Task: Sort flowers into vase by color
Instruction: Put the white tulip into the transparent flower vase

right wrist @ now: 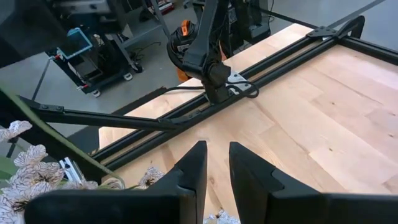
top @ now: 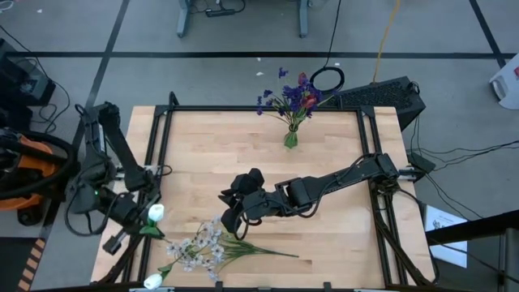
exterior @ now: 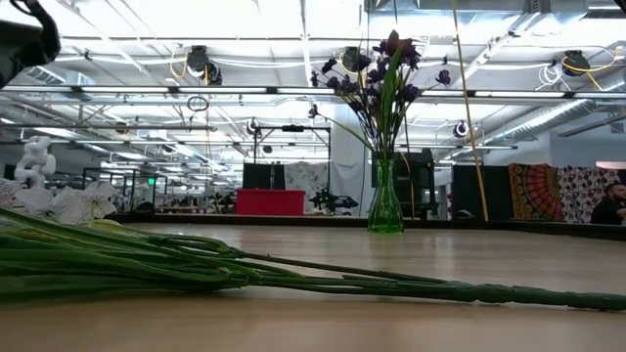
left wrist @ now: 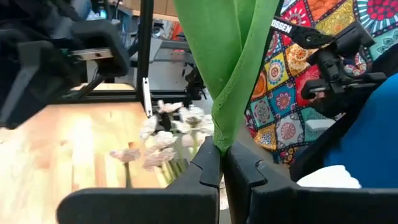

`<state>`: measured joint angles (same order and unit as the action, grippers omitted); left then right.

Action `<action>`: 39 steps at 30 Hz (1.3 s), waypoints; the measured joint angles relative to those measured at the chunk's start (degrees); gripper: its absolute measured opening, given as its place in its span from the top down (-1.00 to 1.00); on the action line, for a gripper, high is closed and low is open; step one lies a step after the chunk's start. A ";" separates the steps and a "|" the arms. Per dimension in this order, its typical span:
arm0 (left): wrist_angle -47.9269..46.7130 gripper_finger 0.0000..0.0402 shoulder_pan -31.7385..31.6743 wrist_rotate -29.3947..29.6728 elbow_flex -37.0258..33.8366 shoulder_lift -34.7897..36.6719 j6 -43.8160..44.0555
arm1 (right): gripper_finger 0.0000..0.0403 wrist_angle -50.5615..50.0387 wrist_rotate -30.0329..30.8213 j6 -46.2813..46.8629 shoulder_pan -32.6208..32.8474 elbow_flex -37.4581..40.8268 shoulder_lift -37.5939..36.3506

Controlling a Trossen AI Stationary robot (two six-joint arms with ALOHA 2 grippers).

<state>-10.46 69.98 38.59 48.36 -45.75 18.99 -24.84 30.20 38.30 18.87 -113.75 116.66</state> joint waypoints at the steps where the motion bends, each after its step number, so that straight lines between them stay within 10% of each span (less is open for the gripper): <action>1: 0.63 0.98 0.44 0.54 0.00 -0.70 -0.15 | 0.71 0.04 -0.01 0.00 0.00 0.00 0.00; 23: 17.37 0.97 6.72 11.17 -14.48 -4.49 2.63 | 0.71 0.15 -0.78 -1.57 2.98 0.00 0.00; 39: 17.31 0.89 6.17 11.92 -19.17 -4.51 12.16 | 0.71 0.47 -12.37 0.04 4.42 0.00 0.00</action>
<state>6.85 76.15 50.51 29.19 -50.26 31.15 -24.37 17.82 38.35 23.29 -113.75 116.66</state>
